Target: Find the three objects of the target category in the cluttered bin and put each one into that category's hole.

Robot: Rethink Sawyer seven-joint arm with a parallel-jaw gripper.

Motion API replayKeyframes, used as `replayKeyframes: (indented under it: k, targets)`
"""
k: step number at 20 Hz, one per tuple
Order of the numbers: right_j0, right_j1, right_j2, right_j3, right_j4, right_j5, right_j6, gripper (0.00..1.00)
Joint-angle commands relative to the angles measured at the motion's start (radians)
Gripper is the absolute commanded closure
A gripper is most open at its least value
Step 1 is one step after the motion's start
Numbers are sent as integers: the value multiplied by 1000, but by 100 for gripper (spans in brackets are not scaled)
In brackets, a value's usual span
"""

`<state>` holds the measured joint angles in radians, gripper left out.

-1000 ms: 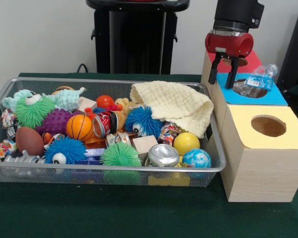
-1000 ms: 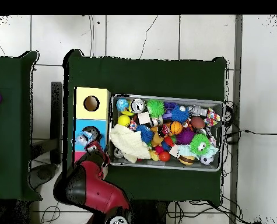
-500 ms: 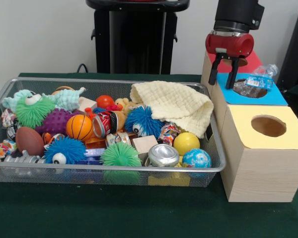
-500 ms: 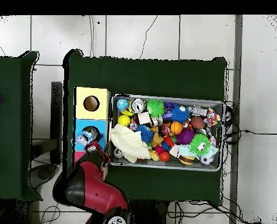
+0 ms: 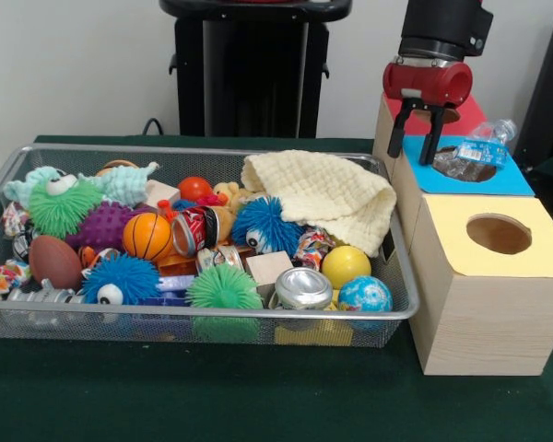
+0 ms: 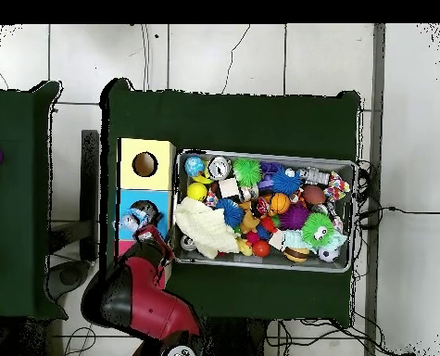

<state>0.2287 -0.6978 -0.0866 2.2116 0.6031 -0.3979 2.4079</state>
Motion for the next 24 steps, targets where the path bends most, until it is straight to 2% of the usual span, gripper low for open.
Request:
replayKeyframes:
  k: [1, 10, 18, 24]
  targets:
    - [27, 145, 159, -125, 86, 8, 286, 0]
    - [71, 151, 148, -139, 162, 13, 275, 0]
    - [68, 174, 154, -147, 156, -18, 273, 0]
    - [29, 142, 148, -117, 100, 10, 241, 0]
